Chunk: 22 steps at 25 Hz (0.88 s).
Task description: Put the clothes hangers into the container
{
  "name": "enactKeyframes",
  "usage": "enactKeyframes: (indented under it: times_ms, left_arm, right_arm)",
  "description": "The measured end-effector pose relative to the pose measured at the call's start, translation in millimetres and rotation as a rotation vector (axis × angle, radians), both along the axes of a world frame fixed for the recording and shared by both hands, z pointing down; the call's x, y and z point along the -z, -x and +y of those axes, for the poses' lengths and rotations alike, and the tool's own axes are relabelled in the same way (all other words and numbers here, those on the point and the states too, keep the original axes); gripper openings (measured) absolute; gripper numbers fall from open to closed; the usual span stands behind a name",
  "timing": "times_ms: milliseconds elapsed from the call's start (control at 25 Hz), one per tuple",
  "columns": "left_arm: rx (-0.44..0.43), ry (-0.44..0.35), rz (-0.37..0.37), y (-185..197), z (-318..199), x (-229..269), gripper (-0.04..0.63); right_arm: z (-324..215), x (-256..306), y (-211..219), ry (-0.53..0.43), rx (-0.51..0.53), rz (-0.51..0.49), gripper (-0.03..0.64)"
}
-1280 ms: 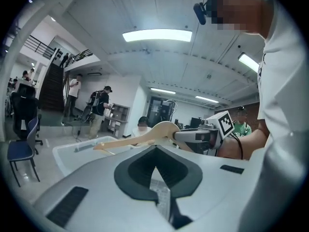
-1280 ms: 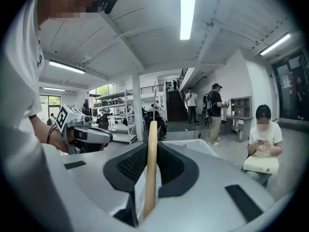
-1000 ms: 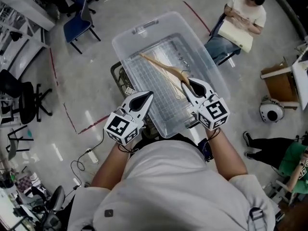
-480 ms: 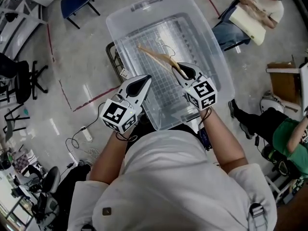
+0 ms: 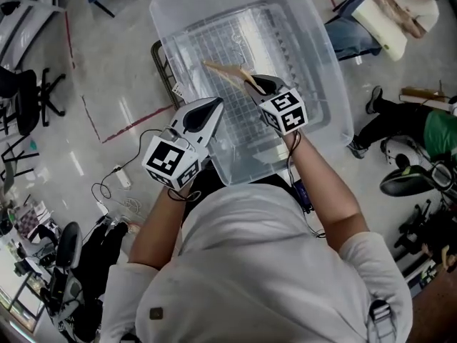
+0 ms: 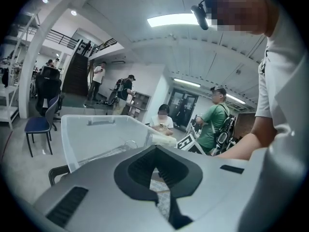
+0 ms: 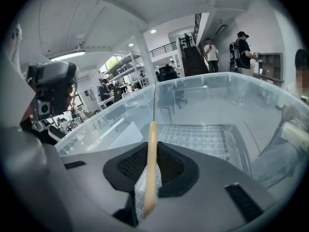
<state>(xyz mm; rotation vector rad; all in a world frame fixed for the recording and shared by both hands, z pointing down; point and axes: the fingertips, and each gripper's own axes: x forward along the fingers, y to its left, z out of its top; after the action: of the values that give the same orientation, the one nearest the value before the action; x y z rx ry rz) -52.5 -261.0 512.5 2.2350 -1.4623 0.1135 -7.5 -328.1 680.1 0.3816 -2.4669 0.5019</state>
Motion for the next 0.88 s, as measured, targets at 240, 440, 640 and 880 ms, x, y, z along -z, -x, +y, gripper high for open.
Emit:
enactKeyframes:
  times_ms: [240,440,640,880]
  left_arm:
    - [0.001,0.009,0.002,-3.8,-1.1,-6.1,0.015]
    - [0.004,0.027,0.006,-6.5,-1.0,-13.0,0.015]
    - [0.006,0.032,0.004,-2.9,-1.2,-14.5,0.015]
    - [0.030,0.032,0.006,5.1,-0.1,-17.2,0.015]
  right_arm:
    - [-4.4,-42.9,3.0,0.082,-0.010,0.032,0.066]
    - [-1.7,-82.7,-7.4,0.155,-0.014,0.124,0.067]
    - [-0.8,-110.1,-13.8,0.178,-0.022,0.201,0.074]
    - [-8.5,-132.0,-19.4,0.190,-0.049,0.268,0.083]
